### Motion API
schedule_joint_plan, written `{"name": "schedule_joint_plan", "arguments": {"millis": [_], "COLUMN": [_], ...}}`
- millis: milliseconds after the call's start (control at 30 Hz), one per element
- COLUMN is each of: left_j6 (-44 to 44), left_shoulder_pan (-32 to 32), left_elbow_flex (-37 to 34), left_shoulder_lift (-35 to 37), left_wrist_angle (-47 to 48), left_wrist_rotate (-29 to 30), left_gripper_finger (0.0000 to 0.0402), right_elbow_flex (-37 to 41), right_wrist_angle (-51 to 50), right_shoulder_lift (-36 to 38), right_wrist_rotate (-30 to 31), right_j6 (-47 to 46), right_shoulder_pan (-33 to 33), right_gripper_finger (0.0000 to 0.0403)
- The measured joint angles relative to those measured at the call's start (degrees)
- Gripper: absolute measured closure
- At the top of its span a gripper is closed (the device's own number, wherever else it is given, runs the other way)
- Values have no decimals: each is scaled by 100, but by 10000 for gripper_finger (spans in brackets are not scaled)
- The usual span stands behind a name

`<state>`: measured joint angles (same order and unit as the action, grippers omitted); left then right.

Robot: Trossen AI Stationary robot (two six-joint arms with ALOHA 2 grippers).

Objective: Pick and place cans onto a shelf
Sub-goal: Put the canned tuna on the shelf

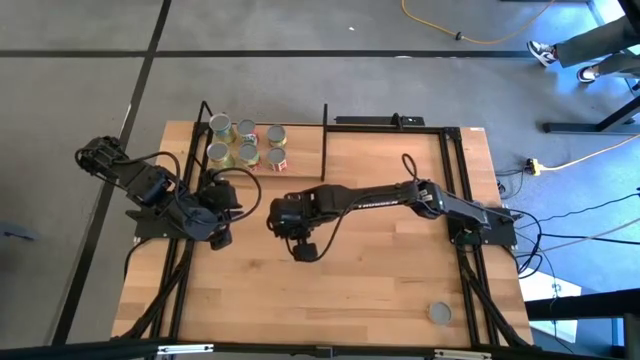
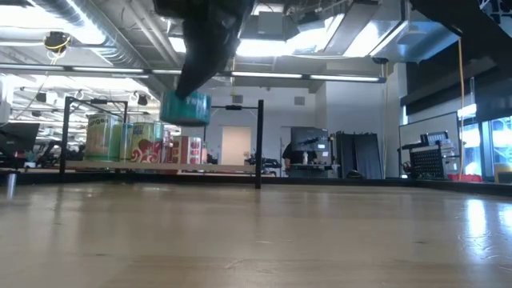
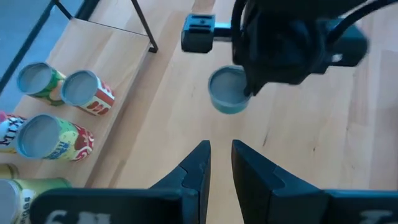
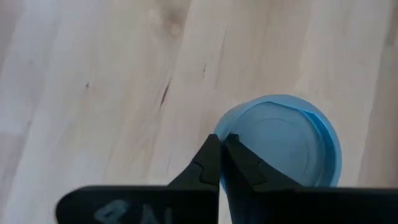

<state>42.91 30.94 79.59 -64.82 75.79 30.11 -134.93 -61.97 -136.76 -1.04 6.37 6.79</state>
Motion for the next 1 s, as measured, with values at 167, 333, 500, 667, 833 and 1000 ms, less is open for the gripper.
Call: {"name": "schedule_joint_plan", "arguments": {"millis": [167, 333, 500, 667, 833, 1000], "left_j6": [-1, -1, 1, 1, 3, 3], "left_shoulder_pan": [0, 0, 0, -2, -2, -1], "left_elbow_flex": [0, 0, 0, 0, 0, 0], "left_shoulder_lift": [0, 0, 0, 0, 1, 0], "left_wrist_angle": [22, 25, 24, 22, 22, 22], "left_wrist_rotate": [74, 85, 87, 89, 89, 89], "left_gripper_finger": [343, 343, 343, 343, 343, 343], "right_elbow_flex": [-2, -4, -11, -9, -8, -7], "right_wrist_angle": [-111, -147, -316, -360, -319, -87], "right_shoulder_lift": [223, 480, 621, 689, 689, 689], "right_wrist_rotate": [-4, 4, 367, 658, 868, 881], "right_j6": [-181, -316, -616, -910, -928, -934], "right_shoulder_pan": [2, 1, -47, -258, -562, -967], "right_gripper_finger": [397, 397, 397, 397, 397, 397]}}
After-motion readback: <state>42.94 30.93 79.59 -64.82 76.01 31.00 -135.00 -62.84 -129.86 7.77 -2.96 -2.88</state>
